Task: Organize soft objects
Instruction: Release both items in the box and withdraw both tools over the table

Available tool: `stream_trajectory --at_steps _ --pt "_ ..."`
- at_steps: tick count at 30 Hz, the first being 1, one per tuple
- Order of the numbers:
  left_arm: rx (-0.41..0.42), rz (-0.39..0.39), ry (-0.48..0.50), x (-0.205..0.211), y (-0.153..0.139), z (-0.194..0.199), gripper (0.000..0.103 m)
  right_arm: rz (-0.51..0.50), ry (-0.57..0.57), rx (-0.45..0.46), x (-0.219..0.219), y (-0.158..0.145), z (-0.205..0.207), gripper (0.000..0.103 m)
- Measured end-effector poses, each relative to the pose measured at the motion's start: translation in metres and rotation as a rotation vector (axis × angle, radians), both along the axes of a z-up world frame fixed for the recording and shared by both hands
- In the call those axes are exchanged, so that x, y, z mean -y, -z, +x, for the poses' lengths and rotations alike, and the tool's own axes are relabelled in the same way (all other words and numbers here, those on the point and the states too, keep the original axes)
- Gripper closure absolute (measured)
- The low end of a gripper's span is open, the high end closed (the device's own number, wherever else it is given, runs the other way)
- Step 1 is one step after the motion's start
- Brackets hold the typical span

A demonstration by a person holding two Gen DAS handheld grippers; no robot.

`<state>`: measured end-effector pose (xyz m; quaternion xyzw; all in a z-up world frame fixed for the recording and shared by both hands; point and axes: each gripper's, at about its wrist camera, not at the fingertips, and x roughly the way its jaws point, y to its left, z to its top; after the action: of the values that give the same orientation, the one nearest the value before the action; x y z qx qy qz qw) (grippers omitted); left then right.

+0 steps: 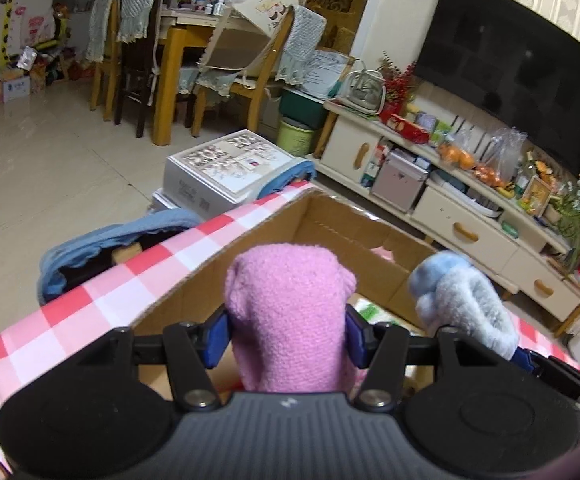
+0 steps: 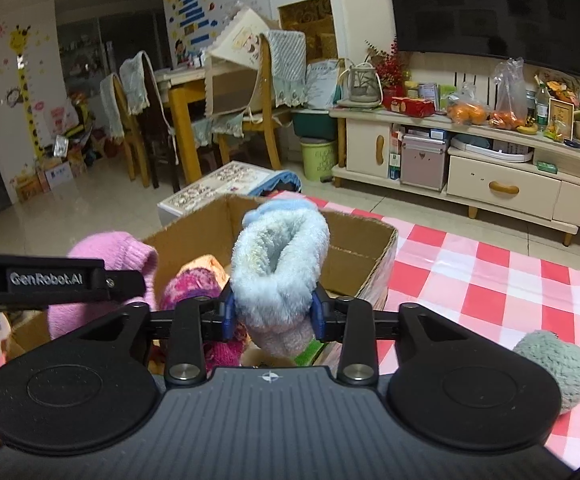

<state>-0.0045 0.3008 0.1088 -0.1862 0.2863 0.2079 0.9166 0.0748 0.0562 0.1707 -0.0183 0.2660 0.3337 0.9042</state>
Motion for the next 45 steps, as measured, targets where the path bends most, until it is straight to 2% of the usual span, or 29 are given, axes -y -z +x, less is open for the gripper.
stream_trajectory --at_steps 2,3,5,7,11,15,26,38,45 --pt "-0.006 0.02 -0.006 0.002 -0.001 0.0 0.043 -0.017 0.004 0.004 -0.003 0.001 0.0 0.038" --pt "-0.003 0.02 -0.005 0.002 -0.001 0.0 0.042 -0.019 0.008 0.014 -0.003 0.0 -0.003 0.035" --pt "0.003 0.02 -0.002 0.004 -0.003 -0.001 0.038 -0.016 0.013 0.036 0.001 -0.005 -0.008 0.016" --pt "0.01 0.032 -0.004 0.006 -0.005 -0.001 0.035 -0.011 0.031 0.077 0.009 -0.012 -0.014 0.005" --pt "0.033 0.035 0.011 0.013 -0.009 -0.002 0.027 0.02 0.083 0.118 0.03 -0.026 -0.028 0.003" --pt "0.043 0.059 0.04 0.024 -0.011 0.0 0.024 0.044 0.158 0.126 0.056 -0.033 -0.042 0.003" --pt "0.049 0.059 0.119 0.053 -0.013 0.004 0.021 0.078 0.321 0.085 0.114 -0.018 -0.073 0.002" --pt "0.043 0.092 0.216 0.094 -0.012 0.006 0.02 0.09 0.419 0.054 0.154 -0.009 -0.093 0.001" --pt "0.039 0.115 0.26 0.117 -0.011 0.008 0.016 0.086 0.461 0.053 0.169 -0.005 -0.104 0.001"
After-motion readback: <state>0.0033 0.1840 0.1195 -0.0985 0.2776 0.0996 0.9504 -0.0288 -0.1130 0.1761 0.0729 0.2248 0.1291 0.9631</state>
